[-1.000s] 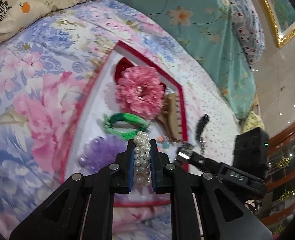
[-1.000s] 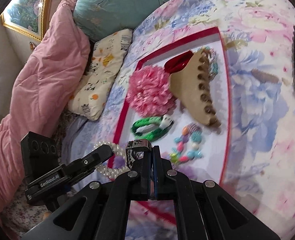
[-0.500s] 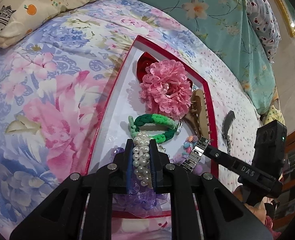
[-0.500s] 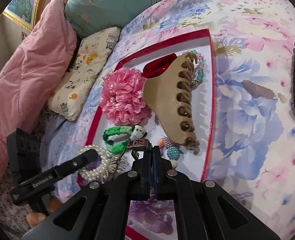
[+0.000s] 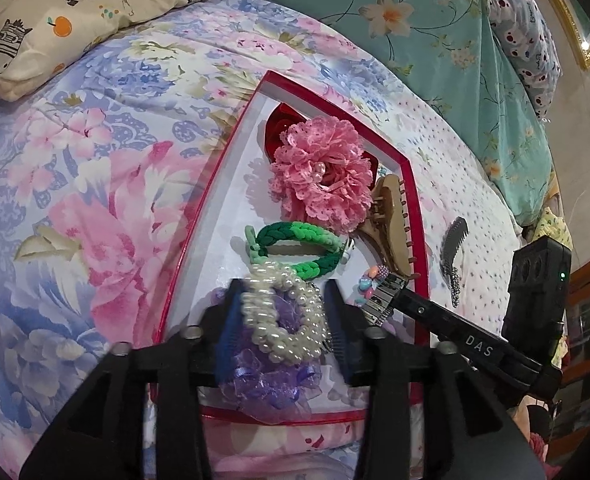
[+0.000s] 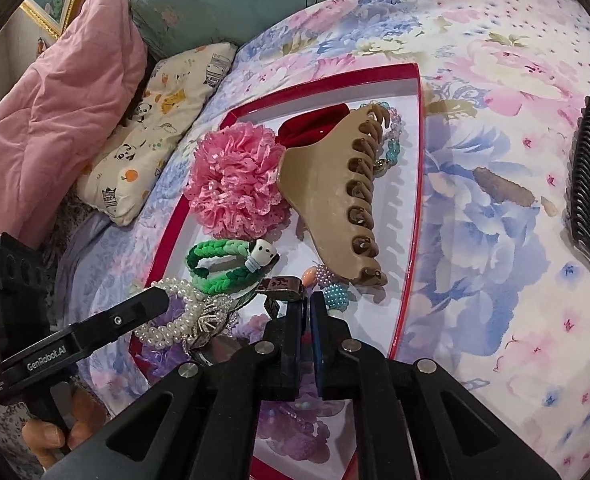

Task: Organize jewelry
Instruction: 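Carry the pearl bracelet and black watch into the tray and open both grippers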

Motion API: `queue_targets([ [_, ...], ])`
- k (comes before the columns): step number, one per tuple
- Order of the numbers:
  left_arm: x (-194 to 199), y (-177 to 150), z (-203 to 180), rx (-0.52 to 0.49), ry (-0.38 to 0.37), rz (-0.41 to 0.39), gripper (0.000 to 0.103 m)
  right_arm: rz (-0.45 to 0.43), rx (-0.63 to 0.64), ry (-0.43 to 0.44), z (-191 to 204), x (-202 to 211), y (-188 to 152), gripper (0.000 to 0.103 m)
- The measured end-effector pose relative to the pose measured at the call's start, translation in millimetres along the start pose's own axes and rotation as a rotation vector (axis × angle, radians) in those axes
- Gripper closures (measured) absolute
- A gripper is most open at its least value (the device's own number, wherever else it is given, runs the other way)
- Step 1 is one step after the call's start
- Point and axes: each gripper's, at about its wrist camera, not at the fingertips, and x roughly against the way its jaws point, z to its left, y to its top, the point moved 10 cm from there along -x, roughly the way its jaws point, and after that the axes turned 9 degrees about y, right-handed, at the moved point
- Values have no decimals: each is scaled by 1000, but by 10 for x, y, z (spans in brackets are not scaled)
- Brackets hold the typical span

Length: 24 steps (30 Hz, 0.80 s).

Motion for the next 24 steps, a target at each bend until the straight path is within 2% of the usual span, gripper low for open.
queue_targets([
  [1,15,0,0,2,0,-3,52,3,-3,-4,-4,-1,3,94],
  [6,77,-17,-17,10,-12,-8,52,8,-8,-3,-13,24,9,89],
  [11,139,-41,-33,18,-18,-14,52,5,3,-2,23,61,5,78],
  [24,298,-83,-119,18,-32,-31,52,-17,-3,11,92,191,-8,76],
])
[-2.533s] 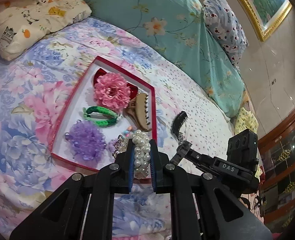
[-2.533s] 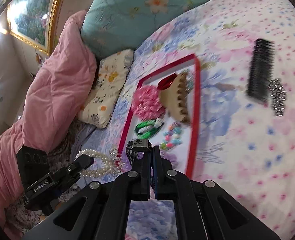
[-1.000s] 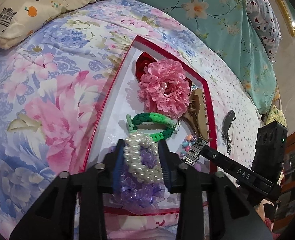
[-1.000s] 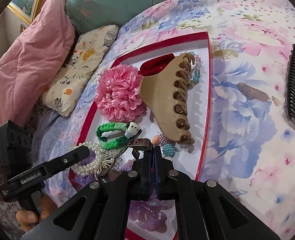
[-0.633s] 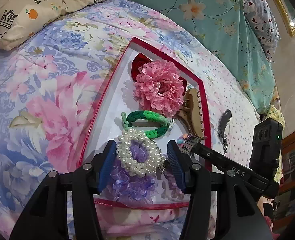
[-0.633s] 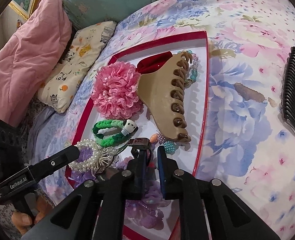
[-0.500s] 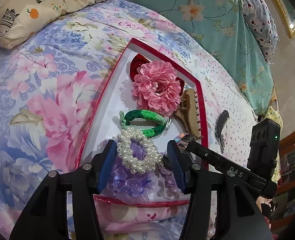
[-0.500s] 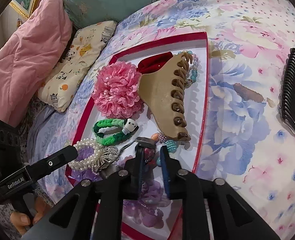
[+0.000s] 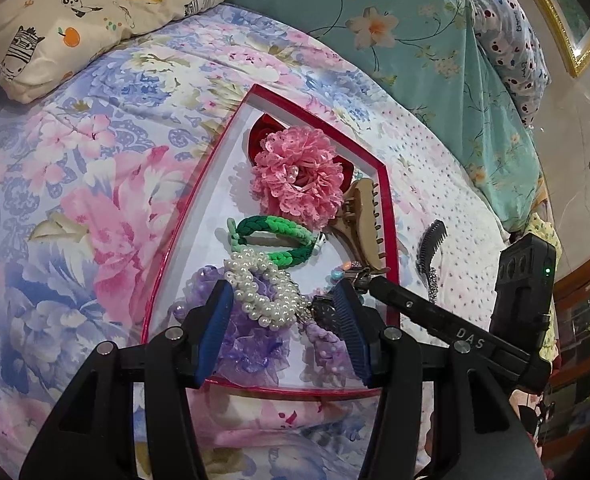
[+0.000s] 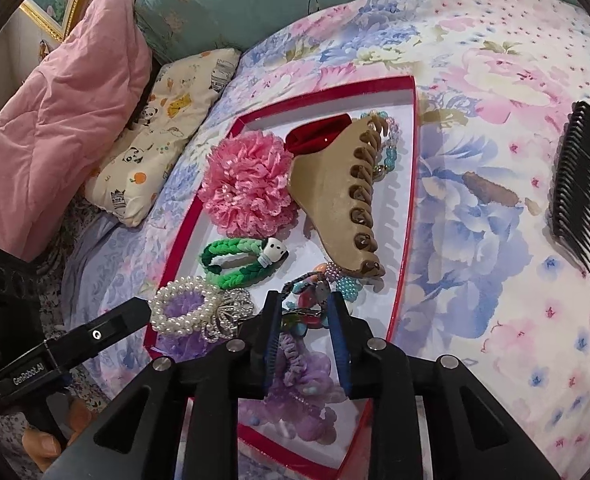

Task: Organize jewelry
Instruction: 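Carry the pearl bracelet and black watch into the tray and open both grippers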

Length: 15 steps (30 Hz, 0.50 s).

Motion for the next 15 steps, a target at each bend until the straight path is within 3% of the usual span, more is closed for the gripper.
queue_targets([
  [3,59,-2,-14,7,-9,-8,49,-21,-10,26,19,104,29,70],
  [5,122,-4,-22,13,-8,-23,34,-45,-14,41,34,197,53,64],
  [15,254,-121,-25,52,-31,-20,33,-147,-139,121,-72,624,16,49],
])
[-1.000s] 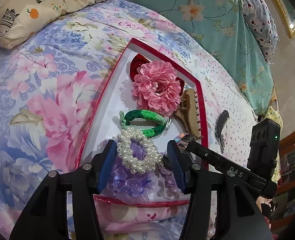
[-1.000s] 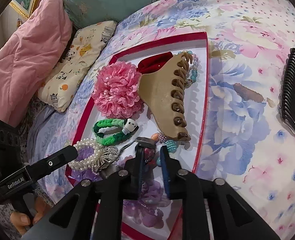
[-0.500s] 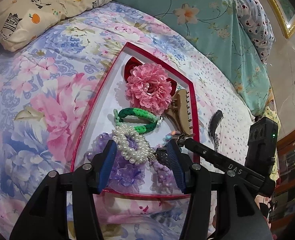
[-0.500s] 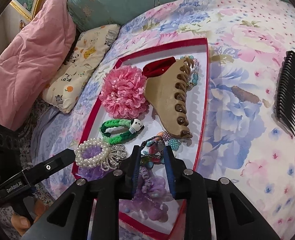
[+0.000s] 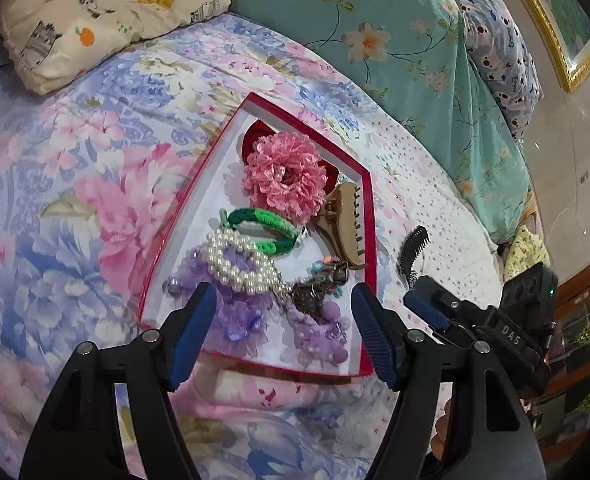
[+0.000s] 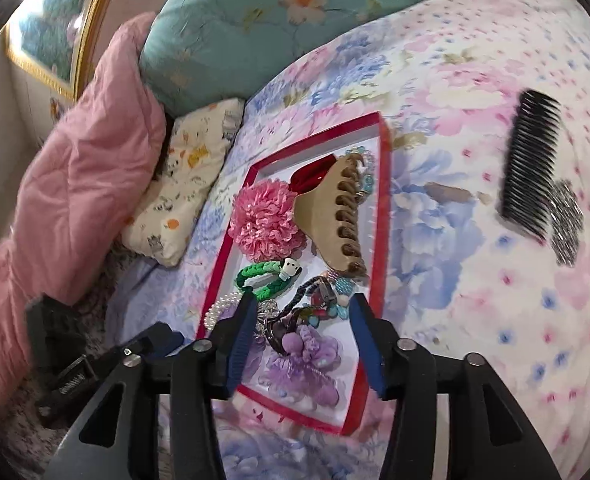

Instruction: Organize jewelry

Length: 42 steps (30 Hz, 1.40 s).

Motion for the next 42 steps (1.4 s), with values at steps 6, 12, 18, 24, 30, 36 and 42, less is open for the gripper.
queue_targets([
  [6,94,-160,54,25,28,6,21,-62,-83,40,-93,282,22,39],
  [12,157,-334,211,52,119,13,20,-69,-146,75,-166,382,-62,27],
  [18,222,-472,416,28,291,20,20,-66,-200,55,-312,470,-141,25],
  [24,377,-502,452,-41,390,8,20,-80,0,-43,-40,691,-30,24],
  [30,702,-396,253,-182,475,-83,15,-63,349,-148,522,861,-61,10],
  [36,883,-350,150,-255,537,-146,0,6,530,-204,754,796,-272,4],
  [42,699,-415,208,-247,553,-93,0,52,526,-214,692,648,-389,4],
])
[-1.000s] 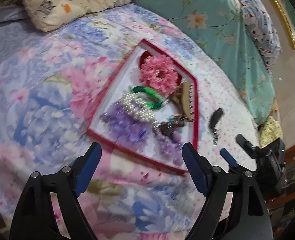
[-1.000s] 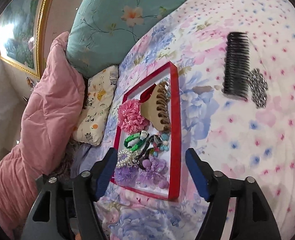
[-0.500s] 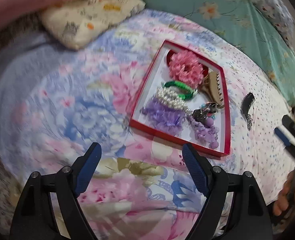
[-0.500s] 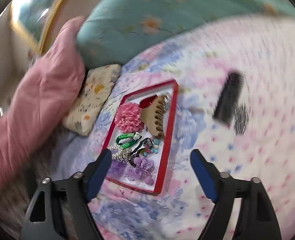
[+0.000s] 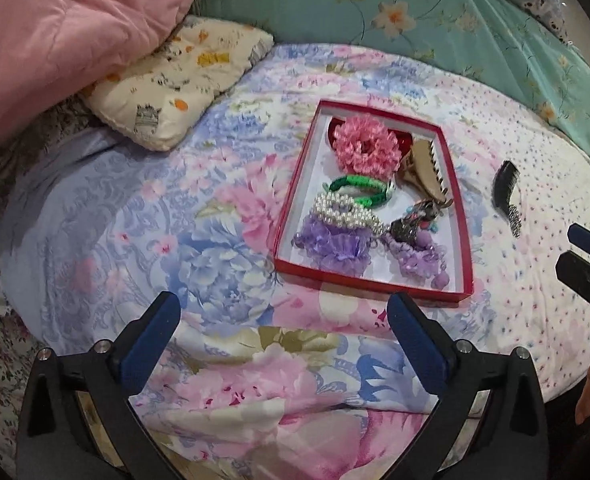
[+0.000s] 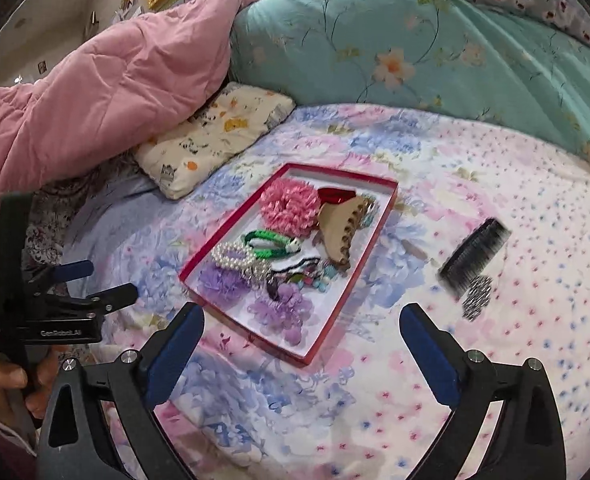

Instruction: Organize jewelry

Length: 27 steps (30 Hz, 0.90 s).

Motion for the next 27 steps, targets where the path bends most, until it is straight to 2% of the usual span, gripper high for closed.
queue_targets([
  [13,-240,-111,-51,-15,32,26,0,105,-16,-21,-69,-320,-265,4],
  [21,-364,-123,-90,-19,43,36,0,134,-48,-25,-159,-426,-359,4],
  [27,-406,-89,-139,-10,23,34,0,136,-71,-29,-220,-476,-384,4],
])
